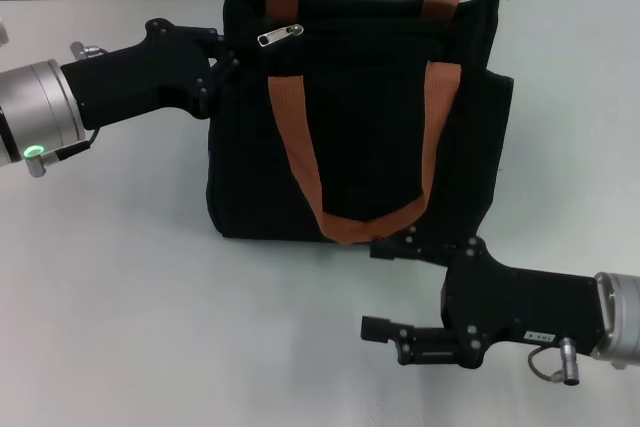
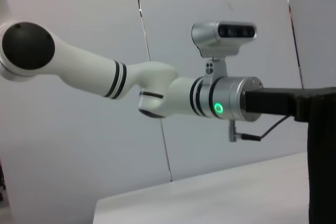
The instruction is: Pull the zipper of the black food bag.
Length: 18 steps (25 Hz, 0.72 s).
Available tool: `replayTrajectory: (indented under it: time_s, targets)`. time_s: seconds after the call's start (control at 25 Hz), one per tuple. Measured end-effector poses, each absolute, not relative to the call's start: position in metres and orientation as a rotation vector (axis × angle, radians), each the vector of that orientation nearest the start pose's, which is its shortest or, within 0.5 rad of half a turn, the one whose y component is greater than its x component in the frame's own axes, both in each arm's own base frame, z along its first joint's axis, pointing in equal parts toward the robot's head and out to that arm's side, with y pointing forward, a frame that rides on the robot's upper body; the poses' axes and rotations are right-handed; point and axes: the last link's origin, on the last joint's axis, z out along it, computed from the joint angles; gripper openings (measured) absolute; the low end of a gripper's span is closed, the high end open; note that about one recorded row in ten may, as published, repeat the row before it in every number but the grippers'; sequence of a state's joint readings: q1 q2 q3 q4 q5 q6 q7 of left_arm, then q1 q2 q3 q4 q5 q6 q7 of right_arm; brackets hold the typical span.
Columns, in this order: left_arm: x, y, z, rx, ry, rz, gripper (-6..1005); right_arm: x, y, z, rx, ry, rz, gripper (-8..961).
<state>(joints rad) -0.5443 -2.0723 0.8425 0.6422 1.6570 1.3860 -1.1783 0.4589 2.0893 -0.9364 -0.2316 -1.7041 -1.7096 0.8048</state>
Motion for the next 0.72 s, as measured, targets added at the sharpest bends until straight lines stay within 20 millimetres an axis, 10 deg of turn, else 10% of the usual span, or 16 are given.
replayTrajectory:
  time_s: [0.44,0.72]
  targets:
    - [-0.222,0.356,0.007,-2.558,-0.345,-0.950,27,0.235,0.273,-0.019,-2.662,0.828,1.454,816]
    - [-0.218,0.357,0.008,-2.537,-0.361,-1.001,29,0.200,0.334,0.041,-2.495,1.861,1.532,816]
